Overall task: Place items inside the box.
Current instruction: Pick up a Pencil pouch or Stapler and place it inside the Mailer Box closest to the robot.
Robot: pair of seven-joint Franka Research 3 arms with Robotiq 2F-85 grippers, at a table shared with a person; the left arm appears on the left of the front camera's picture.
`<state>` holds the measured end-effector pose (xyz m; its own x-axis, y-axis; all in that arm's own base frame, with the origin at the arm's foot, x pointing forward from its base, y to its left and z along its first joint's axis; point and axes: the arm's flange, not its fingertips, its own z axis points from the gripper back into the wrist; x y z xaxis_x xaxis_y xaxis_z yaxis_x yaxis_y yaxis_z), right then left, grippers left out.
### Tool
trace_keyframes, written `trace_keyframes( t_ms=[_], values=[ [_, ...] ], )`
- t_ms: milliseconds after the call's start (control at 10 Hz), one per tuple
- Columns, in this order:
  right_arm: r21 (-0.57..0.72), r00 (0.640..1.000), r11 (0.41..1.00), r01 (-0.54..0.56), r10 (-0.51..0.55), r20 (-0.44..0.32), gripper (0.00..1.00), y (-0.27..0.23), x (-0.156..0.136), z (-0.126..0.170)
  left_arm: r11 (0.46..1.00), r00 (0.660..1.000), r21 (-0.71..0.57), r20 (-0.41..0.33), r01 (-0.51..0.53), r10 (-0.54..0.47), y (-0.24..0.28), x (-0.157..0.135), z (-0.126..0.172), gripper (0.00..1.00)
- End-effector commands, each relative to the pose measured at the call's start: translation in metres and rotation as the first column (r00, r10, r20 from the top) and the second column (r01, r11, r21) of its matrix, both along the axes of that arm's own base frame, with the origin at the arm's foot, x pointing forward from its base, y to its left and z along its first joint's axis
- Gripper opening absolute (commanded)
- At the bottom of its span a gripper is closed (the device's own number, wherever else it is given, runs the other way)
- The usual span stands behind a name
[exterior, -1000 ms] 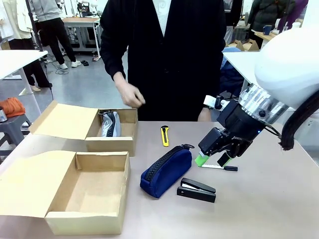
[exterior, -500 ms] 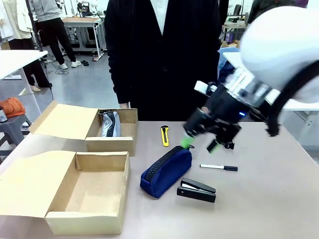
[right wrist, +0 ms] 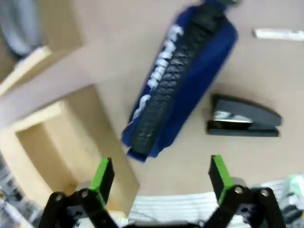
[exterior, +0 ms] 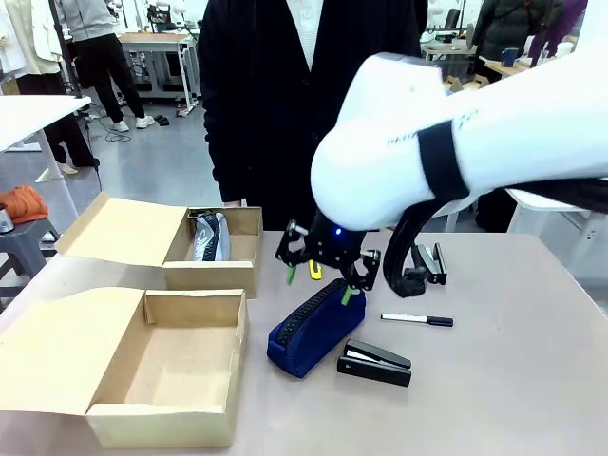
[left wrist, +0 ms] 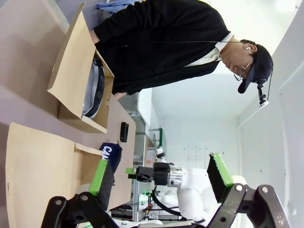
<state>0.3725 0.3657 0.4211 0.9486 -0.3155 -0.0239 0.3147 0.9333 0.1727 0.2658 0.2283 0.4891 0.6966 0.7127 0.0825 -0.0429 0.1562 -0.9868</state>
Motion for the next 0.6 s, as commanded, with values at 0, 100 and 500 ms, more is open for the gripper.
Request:
trace_keyframes(
  t_ms=[0, 100, 500],
  values=[
    [-0.103, 0.991, 0.993, 0.053, -0.065, -0.12, 1.0, 0.036, 0.023, -0.004, 1.0, 1.0, -0.004, 0.03, 0.0, 0.0, 0.0, -0.001, 0.001, 1.0],
    [-0.099, 0.99, 0.993, 0.064, -0.076, -0.116, 1.0, 0.042, 0.029, -0.02, 1.0, 1.0, -0.004, 0.03, 0.0, 0.0, 0.0, -0.001, 0.001, 1.0],
    [-0.14, 0.974, 0.974, 0.175, -0.193, -0.122, 1.0, 0.041, 0.062, -0.066, 1.0, 1.0, -0.004, 0.03, 0.0, 0.0, 0.0, -0.001, 0.001, 1.0]
  ],
)
